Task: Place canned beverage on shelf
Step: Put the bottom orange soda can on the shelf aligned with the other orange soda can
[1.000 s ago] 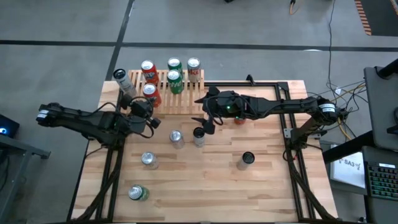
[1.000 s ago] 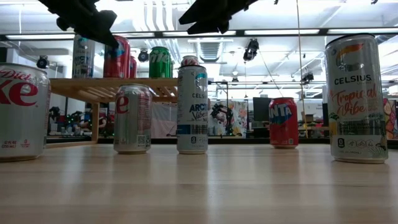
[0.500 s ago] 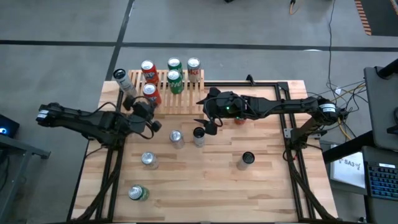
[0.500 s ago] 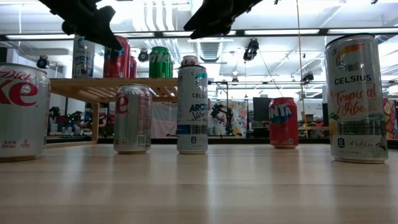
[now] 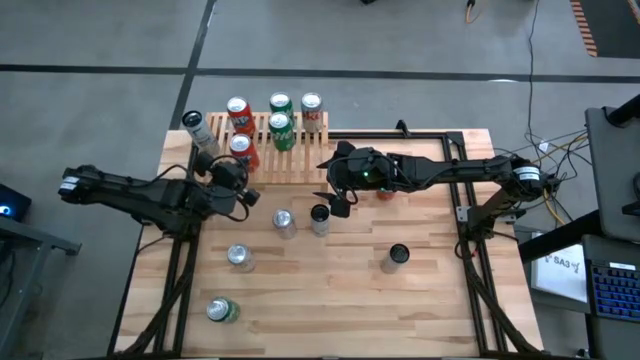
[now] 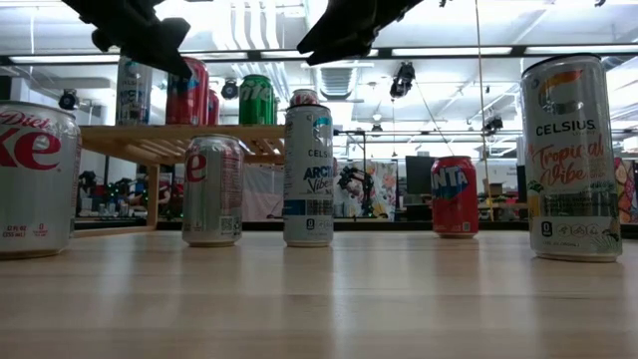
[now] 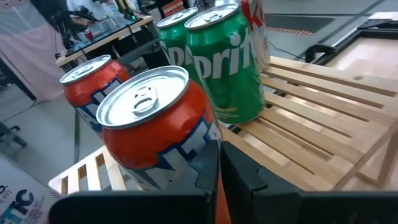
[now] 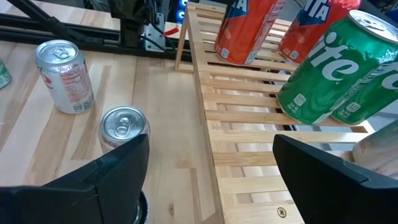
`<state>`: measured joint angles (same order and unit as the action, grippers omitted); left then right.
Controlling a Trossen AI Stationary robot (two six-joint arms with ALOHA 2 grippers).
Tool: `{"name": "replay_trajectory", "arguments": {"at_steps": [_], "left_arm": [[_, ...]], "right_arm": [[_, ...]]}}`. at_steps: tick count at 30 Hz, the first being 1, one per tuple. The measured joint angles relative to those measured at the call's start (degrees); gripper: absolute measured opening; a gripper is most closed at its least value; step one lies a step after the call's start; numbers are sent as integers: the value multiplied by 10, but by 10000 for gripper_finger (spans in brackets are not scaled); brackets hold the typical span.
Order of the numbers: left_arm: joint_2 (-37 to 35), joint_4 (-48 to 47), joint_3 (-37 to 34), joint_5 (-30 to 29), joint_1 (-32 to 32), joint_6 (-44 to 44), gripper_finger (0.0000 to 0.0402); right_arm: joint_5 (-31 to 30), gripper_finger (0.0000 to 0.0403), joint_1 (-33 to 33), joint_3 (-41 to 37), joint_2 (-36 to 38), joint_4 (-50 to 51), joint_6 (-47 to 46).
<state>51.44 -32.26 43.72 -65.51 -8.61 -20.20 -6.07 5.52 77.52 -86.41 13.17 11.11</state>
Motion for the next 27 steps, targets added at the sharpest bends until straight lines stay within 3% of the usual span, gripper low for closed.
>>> {"name": "replay_trajectory", "arguments": {"at_steps": [14, 21, 27], "left_arm": [[10, 1, 0, -3, 26, 1, 0], [10, 0, 2, 64, 26, 1, 0], [28, 4, 2, 45, 26, -14, 0]], "right_arm": [[0, 329, 0, 0, 0, 0, -6], [0, 329, 0, 0, 0, 0, -7], [0, 329, 0, -1, 0, 0, -6]]}}
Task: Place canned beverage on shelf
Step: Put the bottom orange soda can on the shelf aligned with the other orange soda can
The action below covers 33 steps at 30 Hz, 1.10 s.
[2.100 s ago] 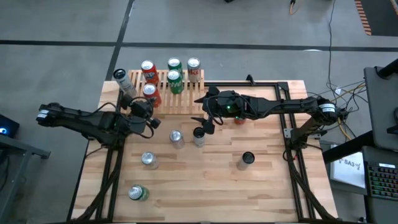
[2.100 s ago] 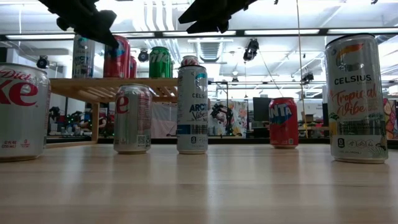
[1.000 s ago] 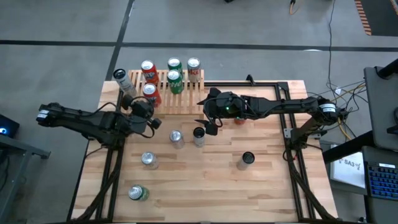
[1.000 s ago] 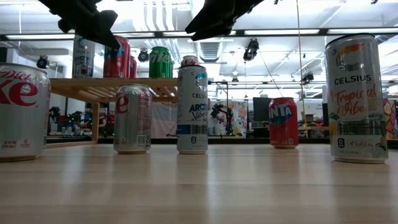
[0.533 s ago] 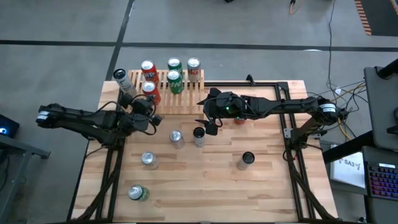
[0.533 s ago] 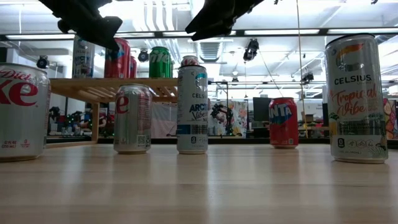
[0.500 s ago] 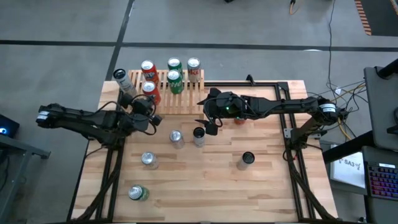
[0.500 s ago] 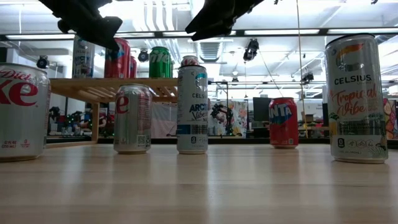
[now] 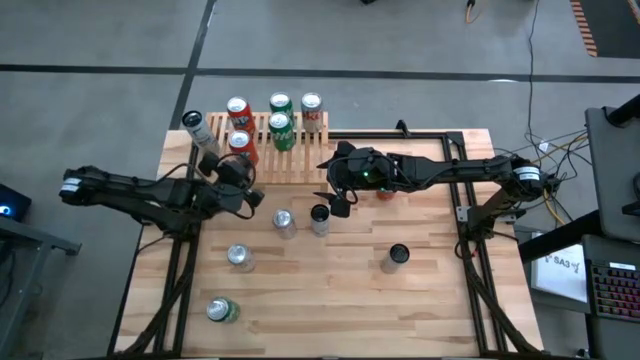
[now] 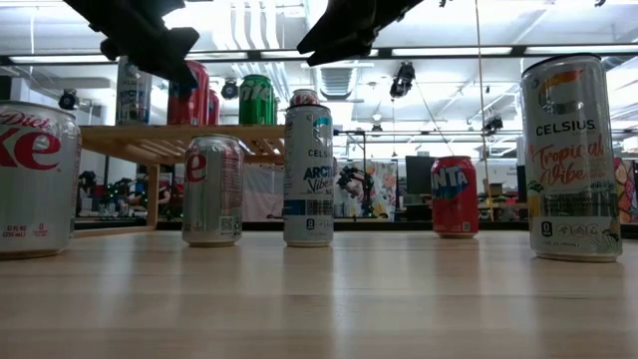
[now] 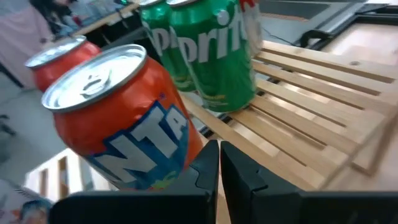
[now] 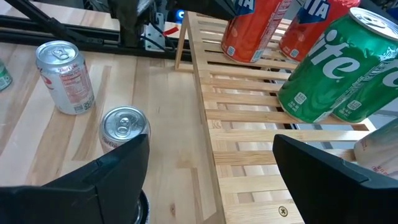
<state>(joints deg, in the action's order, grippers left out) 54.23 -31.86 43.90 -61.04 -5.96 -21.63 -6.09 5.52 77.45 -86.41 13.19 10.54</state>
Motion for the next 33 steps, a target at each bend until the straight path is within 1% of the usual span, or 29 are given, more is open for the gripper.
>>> {"name": "replay_trajectory", "arguments": {"at_steps": [5, 8, 17, 24, 33], "left_arm": [[19, 3, 0, -50, 1, -1, 0], [23, 3, 0, -64, 1, 0, 0], [22, 0, 0, -73, 14, 1, 0], [22, 0, 0, -74, 27, 20, 0], [22, 1, 0, -74, 37, 20, 0]], "right_arm": [[0, 329, 0, 0, 0, 0, 1], [0, 329, 0, 0, 0, 0, 1], [0, 329, 0, 0, 0, 0, 0], [0, 329, 0, 0, 0, 0, 0], [0, 329, 0, 0, 0, 1, 0]]}}
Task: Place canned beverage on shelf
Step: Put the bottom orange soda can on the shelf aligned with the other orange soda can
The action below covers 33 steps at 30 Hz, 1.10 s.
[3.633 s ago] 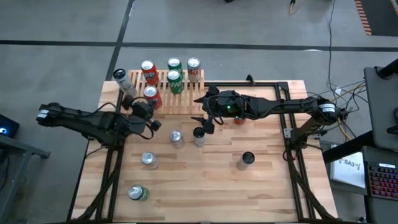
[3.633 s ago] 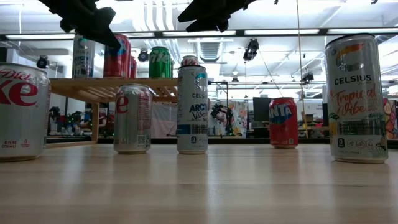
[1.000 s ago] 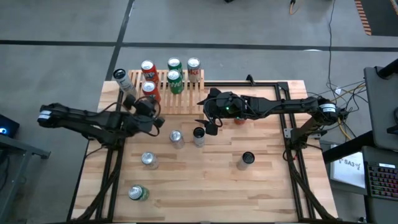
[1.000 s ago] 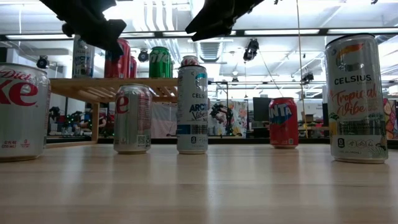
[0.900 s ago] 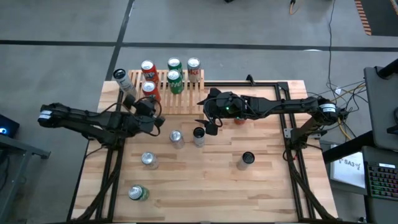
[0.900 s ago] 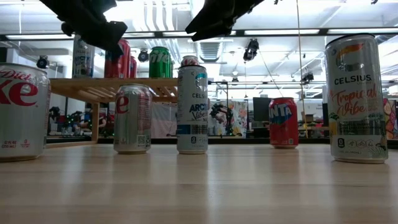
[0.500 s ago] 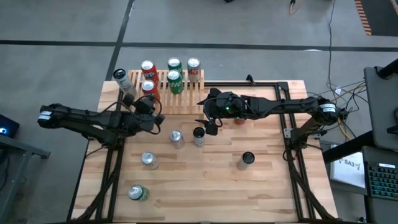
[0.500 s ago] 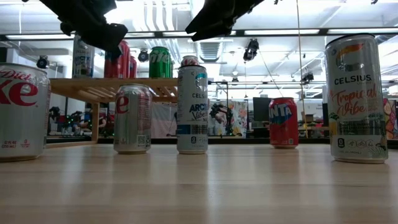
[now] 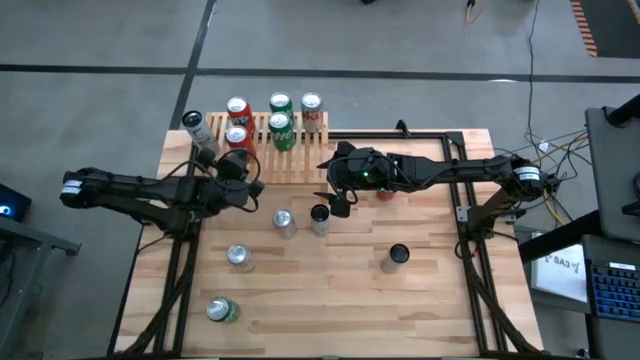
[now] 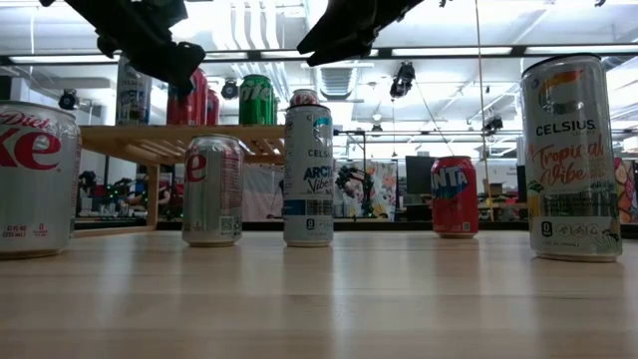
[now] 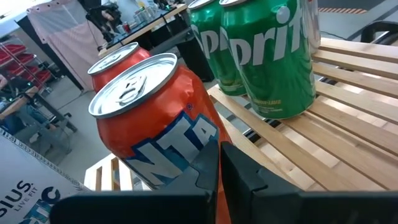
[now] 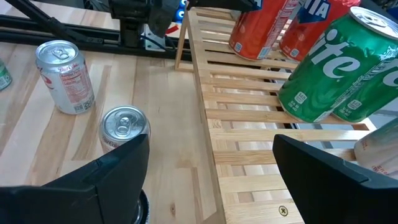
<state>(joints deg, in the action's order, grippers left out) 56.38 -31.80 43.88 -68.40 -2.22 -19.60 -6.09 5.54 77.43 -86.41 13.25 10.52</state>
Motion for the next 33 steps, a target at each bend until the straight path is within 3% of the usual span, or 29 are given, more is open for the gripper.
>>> {"name": "replay_trajectory", "arguments": {"at_steps": [11, 21, 33], "left_arm": [[-3, -41, 30, 135, 0, 0, 0], [-3, -59, 30, 64, 5, 2, 0], [-3, -61, 29, 59, 45, 11, 0]], "right_arm": [[0, 329, 0, 0, 0, 0, 0], [0, 329, 0, 0, 0, 2, 0], [1, 329, 0, 0, 0, 2, -6]]}}
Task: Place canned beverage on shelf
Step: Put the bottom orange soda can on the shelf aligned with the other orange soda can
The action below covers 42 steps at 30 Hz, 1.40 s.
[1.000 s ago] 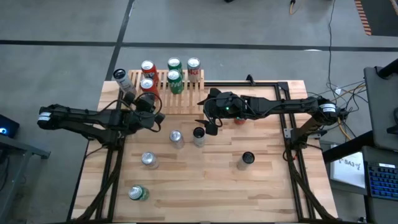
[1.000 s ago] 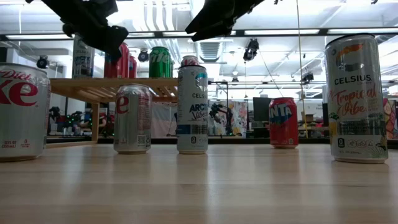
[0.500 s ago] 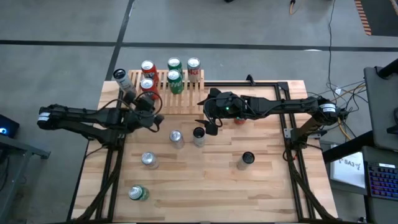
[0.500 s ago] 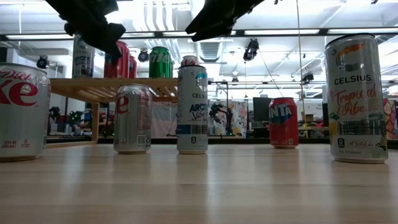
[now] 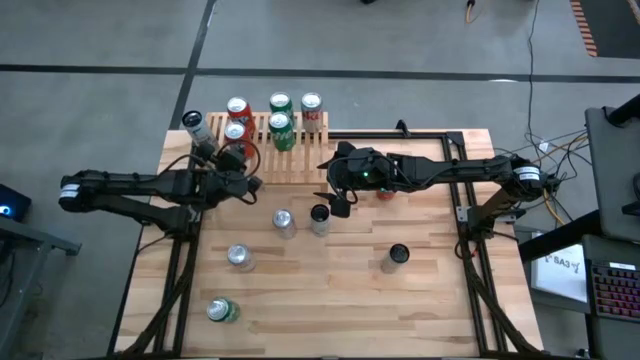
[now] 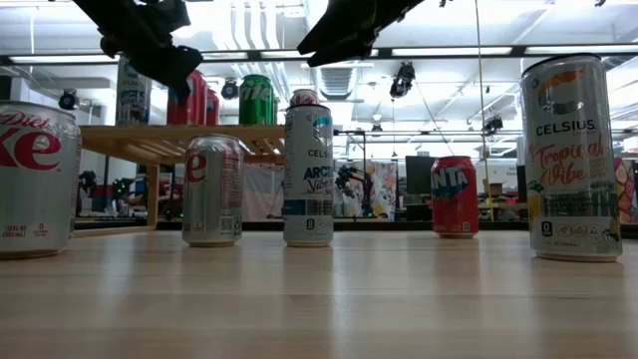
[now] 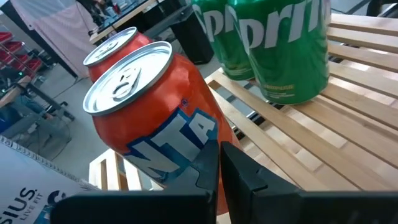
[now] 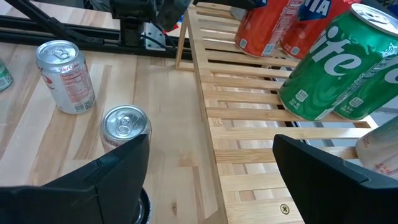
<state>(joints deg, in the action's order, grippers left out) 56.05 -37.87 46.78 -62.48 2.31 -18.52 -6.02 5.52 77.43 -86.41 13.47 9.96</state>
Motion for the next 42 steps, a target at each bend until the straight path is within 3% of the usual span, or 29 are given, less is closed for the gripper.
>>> {"name": "replay_trajectory", "arguments": {"at_steps": [16, 24, 29, 42], "left_arm": [[0, 3, 2, -14, 3, -13, 0], [10, 18, 3, 29, 1, -20, 0], [25, 24, 3, -13, 6, -33, 0], [22, 24, 3, -27, 13, 1, 0]], "right_arm": [[0, 329, 0, 0, 0, 0, -5], [0, 329, 0, -2, 0, 1, -10], [0, 329, 0, -4, 0, 0, -10], [0, 329, 0, -6, 0, 0, -10]]}}
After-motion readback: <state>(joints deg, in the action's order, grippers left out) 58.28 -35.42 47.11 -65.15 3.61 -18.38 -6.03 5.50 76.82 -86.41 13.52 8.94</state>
